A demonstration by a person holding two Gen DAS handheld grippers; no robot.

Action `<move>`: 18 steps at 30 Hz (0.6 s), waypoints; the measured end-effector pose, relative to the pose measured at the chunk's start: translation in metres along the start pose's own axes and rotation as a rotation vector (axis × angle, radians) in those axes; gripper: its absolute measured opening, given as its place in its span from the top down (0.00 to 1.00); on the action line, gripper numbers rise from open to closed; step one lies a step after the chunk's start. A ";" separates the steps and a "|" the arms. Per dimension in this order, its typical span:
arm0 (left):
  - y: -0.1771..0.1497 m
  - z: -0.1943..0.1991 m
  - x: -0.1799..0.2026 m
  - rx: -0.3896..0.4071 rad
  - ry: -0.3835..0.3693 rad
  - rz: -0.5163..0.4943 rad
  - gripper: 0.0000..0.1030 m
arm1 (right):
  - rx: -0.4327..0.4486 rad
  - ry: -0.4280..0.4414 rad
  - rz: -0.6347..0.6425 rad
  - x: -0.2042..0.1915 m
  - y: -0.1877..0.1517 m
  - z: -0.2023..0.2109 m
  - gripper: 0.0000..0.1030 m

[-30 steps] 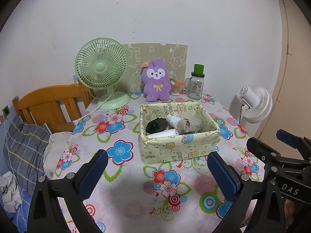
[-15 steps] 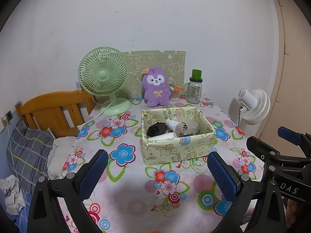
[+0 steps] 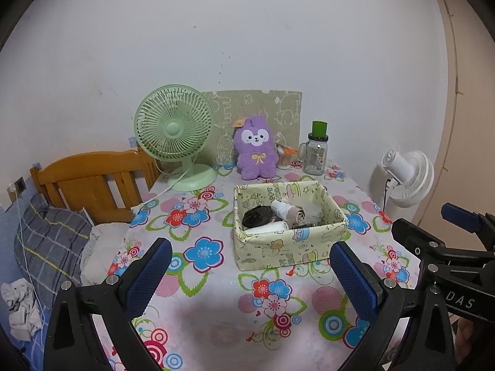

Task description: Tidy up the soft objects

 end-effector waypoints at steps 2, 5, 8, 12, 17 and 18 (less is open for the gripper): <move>0.000 -0.001 0.000 -0.002 -0.002 0.004 0.00 | 0.001 0.001 -0.001 0.000 0.001 0.000 0.08; 0.000 -0.003 0.000 -0.015 -0.003 0.007 0.00 | -0.002 0.002 -0.004 0.001 0.001 -0.001 0.08; 0.001 -0.003 0.000 -0.015 -0.002 0.007 0.00 | -0.007 0.008 -0.014 0.003 0.000 -0.003 0.08; 0.001 -0.003 0.000 -0.013 -0.003 0.007 0.00 | -0.007 0.011 -0.022 0.005 0.000 -0.003 0.08; 0.001 -0.004 0.001 -0.012 -0.005 0.008 0.00 | -0.004 0.009 -0.022 0.005 0.001 -0.002 0.08; 0.001 -0.004 0.001 -0.013 -0.004 0.008 0.00 | -0.005 0.009 -0.022 0.005 0.001 -0.002 0.08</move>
Point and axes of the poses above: each gripper's, at about its wrist camera, not at the fingertips, and z roughly against the way its jaws point, x to its right, y to its top, the point moved 9 cm from there along -z, roughly the way its jaws point, and after that the axes turned 2 degrees about -y, right-handed, at the moved point
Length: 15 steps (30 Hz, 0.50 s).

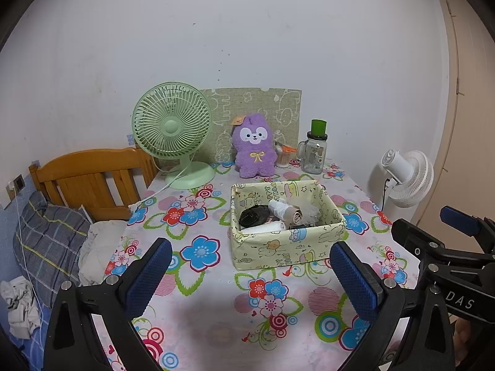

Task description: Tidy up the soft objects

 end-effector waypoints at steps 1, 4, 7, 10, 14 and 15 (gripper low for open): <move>0.000 -0.001 0.000 0.000 0.000 -0.001 0.00 | -0.001 -0.001 0.000 0.000 0.000 0.000 0.08; 0.000 0.000 0.000 0.001 0.000 -0.001 0.00 | 0.002 0.000 -0.005 0.000 0.000 0.001 0.08; 0.000 0.000 0.001 0.005 -0.001 -0.002 0.00 | 0.001 0.004 -0.009 0.001 0.000 0.001 0.08; -0.002 0.000 0.002 0.002 -0.006 0.002 0.00 | 0.002 0.002 -0.009 0.001 0.000 0.001 0.08; -0.002 -0.001 0.002 0.003 -0.010 0.002 0.00 | 0.000 0.004 -0.013 0.000 -0.001 0.001 0.08; -0.002 -0.001 0.001 0.002 -0.009 0.003 0.00 | -0.001 0.001 -0.014 0.000 -0.001 0.001 0.08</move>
Point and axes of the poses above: each gripper's, at about its wrist camera, not at the fingertips, and z roughly against the way its jaws point, x to its right, y to its top, the point moved 9 cm from there along -z, roughly the way its jaws point, and after that the axes turned 2 degrees about -y, right-handed, at the moved point
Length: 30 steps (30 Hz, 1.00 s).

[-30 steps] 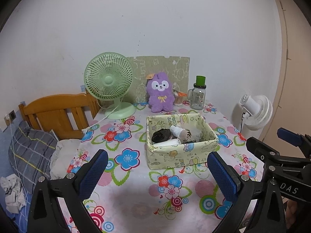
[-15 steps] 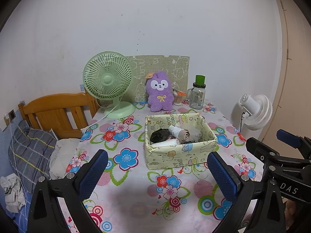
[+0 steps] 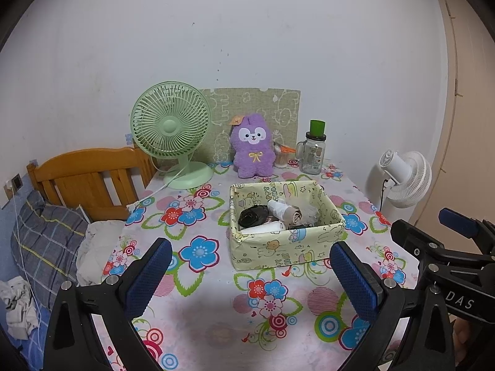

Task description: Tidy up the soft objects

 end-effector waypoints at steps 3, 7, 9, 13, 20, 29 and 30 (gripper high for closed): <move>0.000 0.000 -0.001 0.003 0.004 0.000 0.00 | 0.005 -0.011 0.006 -0.002 0.000 0.000 0.08; 0.000 -0.001 -0.003 -0.001 -0.001 0.001 0.00 | -0.003 -0.004 0.000 -0.003 -0.001 -0.001 0.08; 0.000 -0.001 -0.003 -0.001 -0.001 0.003 0.00 | -0.005 0.002 -0.005 -0.002 0.000 -0.002 0.08; 0.000 -0.001 -0.004 -0.005 -0.005 0.007 0.00 | -0.002 0.000 -0.004 -0.002 0.000 -0.003 0.08; -0.001 -0.002 -0.003 -0.009 -0.008 0.011 0.00 | 0.000 0.001 -0.006 -0.002 0.001 -0.003 0.08; -0.001 -0.002 -0.003 -0.011 -0.009 0.013 0.00 | -0.002 0.002 -0.006 -0.002 0.001 -0.003 0.08; -0.001 -0.002 -0.003 -0.011 -0.010 0.014 0.00 | -0.001 0.002 -0.006 -0.002 0.001 -0.003 0.08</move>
Point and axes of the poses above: each gripper's, at about its wrist camera, not at the fingertips, and z roughly against the way its jaws point, x to its right, y to its top, the point moved 9 cm from there along -z, roughly the way its jaws point, and after that the axes turned 2 degrees about -y, right-handed, at the moved point
